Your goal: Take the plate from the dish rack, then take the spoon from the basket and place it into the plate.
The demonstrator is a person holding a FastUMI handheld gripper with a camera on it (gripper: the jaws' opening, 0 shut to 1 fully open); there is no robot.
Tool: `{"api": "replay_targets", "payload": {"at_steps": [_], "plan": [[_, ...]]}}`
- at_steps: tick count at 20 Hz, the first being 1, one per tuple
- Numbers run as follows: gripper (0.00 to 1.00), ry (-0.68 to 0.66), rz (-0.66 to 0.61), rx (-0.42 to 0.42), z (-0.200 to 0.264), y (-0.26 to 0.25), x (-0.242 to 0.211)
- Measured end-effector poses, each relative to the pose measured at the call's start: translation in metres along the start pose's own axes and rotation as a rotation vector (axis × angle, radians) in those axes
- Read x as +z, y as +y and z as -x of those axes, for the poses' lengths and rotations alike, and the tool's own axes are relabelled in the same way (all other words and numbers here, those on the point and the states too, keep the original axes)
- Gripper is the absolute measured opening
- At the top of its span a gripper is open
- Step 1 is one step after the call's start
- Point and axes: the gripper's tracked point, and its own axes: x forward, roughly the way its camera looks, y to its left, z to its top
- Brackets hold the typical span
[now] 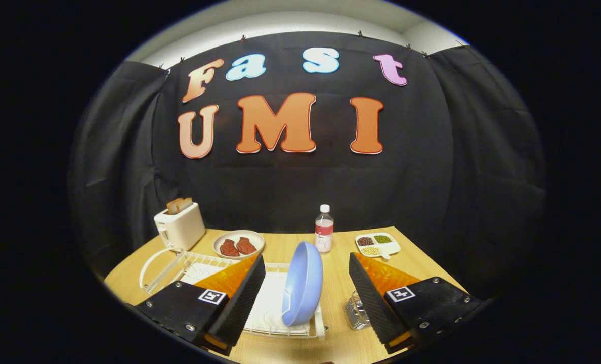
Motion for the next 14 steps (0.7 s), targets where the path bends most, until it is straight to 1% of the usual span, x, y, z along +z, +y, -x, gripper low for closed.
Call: {"api": "replay_targets", "payload": {"at_steps": [2,4,7,8,9,10,11,12,13,14], "plan": [[0.99,0.058,0.033,0.003,-0.021,0.001,-0.015],[0.99,0.125,0.036,0.019,-0.039,0.003,-0.030],[0.99,0.198,0.042,0.019,-0.056,0.001,-0.050],[0.97,0.227,0.037,0.024,-0.058,0.002,-0.058],[0.93,0.252,0.026,0.028,-0.061,0.003,-0.066],[0.84,0.278,0.014,0.039,-0.063,0.006,-0.072],[0.79,0.306,0.002,0.051,-0.065,0.008,-0.079],[0.69,0.321,-0.005,0.053,-0.068,0.011,-0.083],[0.63,0.332,-0.004,0.045,-0.071,0.011,-0.085],[0.50,0.340,-0.006,0.037,-0.073,0.010,-0.087]]}}
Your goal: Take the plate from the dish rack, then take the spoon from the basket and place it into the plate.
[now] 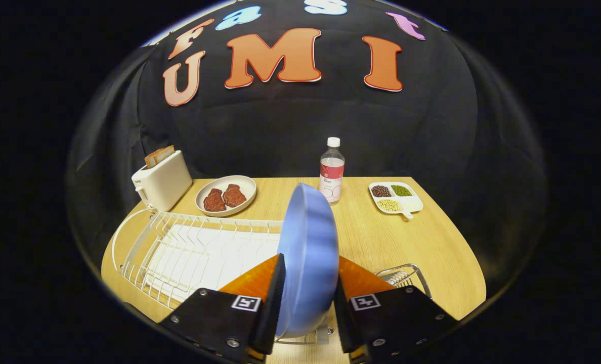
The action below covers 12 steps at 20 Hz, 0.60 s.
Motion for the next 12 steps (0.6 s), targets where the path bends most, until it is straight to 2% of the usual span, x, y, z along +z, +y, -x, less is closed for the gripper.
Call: {"api": "replay_targets", "payload": {"at_steps": [1,6,10,12], "plan": [[0.44,0.008,-0.016,-0.006,0.000,0.000,0.000],[0.30,0.045,-0.081,-0.091,0.002,-0.012,-0.001],[0.24,0.000,-0.063,-0.164,0.006,-0.021,0.019],[0.24,-0.011,-0.035,-0.186,0.009,-0.022,0.027]]}}
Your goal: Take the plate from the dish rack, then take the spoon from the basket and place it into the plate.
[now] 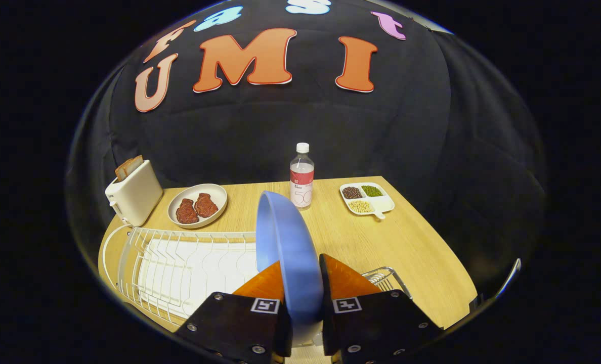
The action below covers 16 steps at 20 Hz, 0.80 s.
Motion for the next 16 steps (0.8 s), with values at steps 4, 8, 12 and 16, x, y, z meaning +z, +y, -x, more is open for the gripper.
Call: {"api": "replay_targets", "payload": {"at_steps": [4,8,12,16], "plan": [[0.24,-0.023,0.032,-0.045,0.003,0.004,0.010],[0.24,-0.027,0.062,-0.075,0.005,0.007,0.014],[0.24,-0.064,0.110,-0.121,0.012,0.008,0.027],[0.24,-0.075,0.107,-0.115,0.029,0.014,0.033]]}}
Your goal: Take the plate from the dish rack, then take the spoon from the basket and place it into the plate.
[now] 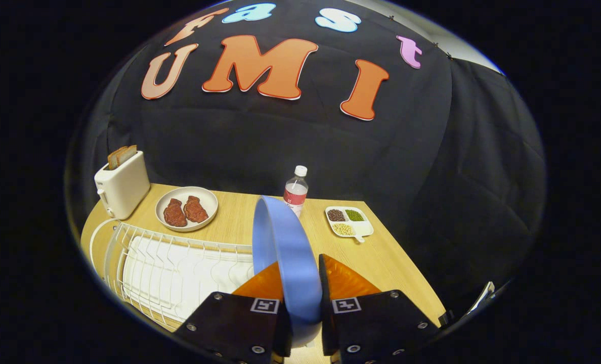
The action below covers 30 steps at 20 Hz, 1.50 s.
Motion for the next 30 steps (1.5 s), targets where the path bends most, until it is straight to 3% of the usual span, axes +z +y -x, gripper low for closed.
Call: {"api": "replay_targets", "payload": {"at_steps": [7,18,23,30], "plan": [[0.24,-0.015,-0.044,0.054,0.068,-0.004,-0.014],[0.24,0.071,-0.195,0.229,0.185,0.026,-0.102],[0.24,0.155,-0.289,0.277,0.202,0.039,-0.159],[0.24,0.265,-0.515,0.342,0.196,0.065,-0.229]]}}
